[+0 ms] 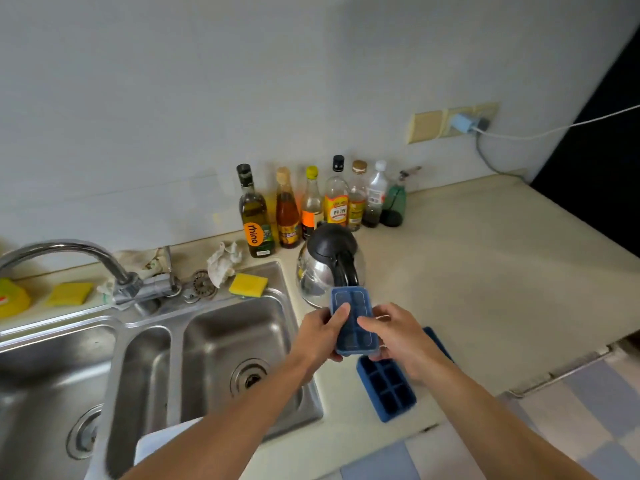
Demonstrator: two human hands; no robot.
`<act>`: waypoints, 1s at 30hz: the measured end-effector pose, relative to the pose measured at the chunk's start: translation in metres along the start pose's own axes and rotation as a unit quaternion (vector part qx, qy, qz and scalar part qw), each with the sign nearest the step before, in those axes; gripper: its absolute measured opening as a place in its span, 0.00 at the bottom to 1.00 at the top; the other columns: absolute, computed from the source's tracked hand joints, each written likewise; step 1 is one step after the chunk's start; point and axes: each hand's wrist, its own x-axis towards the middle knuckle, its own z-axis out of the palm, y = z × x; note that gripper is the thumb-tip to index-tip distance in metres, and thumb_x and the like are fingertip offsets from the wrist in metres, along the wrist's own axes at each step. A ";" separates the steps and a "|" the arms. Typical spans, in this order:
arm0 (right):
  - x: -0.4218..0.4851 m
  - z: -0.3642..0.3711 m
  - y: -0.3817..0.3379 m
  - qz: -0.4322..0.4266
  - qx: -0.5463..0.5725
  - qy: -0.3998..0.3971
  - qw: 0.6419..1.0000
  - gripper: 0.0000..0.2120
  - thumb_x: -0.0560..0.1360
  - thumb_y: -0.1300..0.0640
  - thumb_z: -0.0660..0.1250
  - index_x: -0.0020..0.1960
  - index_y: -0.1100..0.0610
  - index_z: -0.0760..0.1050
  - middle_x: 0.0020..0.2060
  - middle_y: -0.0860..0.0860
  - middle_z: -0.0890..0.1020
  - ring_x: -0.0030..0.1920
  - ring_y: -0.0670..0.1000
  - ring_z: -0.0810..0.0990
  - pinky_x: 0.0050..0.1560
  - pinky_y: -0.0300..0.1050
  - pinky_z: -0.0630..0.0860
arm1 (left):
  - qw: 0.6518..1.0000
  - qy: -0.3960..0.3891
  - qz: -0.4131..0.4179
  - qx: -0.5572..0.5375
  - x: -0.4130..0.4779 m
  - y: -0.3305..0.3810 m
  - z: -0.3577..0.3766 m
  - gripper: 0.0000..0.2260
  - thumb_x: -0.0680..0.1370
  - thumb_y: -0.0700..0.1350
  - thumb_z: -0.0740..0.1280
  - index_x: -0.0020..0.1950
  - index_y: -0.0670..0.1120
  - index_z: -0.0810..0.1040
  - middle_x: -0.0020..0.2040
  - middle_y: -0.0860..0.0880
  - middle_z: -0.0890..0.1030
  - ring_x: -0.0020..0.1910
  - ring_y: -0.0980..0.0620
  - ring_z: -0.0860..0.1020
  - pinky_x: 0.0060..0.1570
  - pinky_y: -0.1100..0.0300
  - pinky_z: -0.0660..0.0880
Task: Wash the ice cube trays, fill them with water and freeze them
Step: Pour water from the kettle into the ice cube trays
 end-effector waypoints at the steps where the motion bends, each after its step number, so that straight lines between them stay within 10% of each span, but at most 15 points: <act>1: 0.000 -0.020 0.007 -0.003 0.000 0.008 1.000 0.10 0.78 0.54 0.73 0.56 0.57 0.77 0.50 0.56 0.85 0.46 0.55 0.87 0.38 0.46 0.82 | 1.000 -0.012 -0.009 -0.012 0.001 0.002 0.020 0.15 0.81 0.59 0.64 0.54 0.48 0.80 0.47 0.49 0.86 0.40 0.55 0.86 0.34 0.59 0.81; 16: 0.040 -0.166 0.103 0.009 -0.131 0.049 0.990 0.04 0.79 0.63 0.66 0.54 0.60 0.76 0.49 0.55 0.82 0.50 0.56 0.82 0.47 0.53 0.82 | 0.985 -0.041 -0.122 0.118 0.024 -0.013 0.190 0.11 0.80 0.37 0.59 0.57 0.44 0.79 0.50 0.41 0.85 0.48 0.41 0.85 0.52 0.43 0.83; 23: 0.059 -0.169 0.121 -0.028 -0.268 0.006 0.963 0.04 0.77 0.63 0.64 0.51 0.57 0.75 0.45 0.51 0.81 0.43 0.50 0.77 0.35 0.36 0.68 | 0.969 -0.012 -0.181 0.170 0.035 -0.020 0.203 0.10 0.78 0.34 0.58 0.50 0.38 0.78 0.41 0.37 0.84 0.40 0.40 0.84 0.51 0.46 0.83; 30: 0.068 -0.176 0.130 0.007 -0.209 -0.029 0.977 0.07 0.78 0.63 0.67 0.54 0.55 0.75 0.50 0.53 0.83 0.51 0.54 0.82 0.49 0.50 0.80 | 0.964 -0.007 -0.188 0.187 0.044 -0.024 0.203 0.07 0.80 0.38 0.59 0.47 0.42 0.77 0.41 0.36 0.86 0.39 0.42 0.86 0.48 0.51 0.84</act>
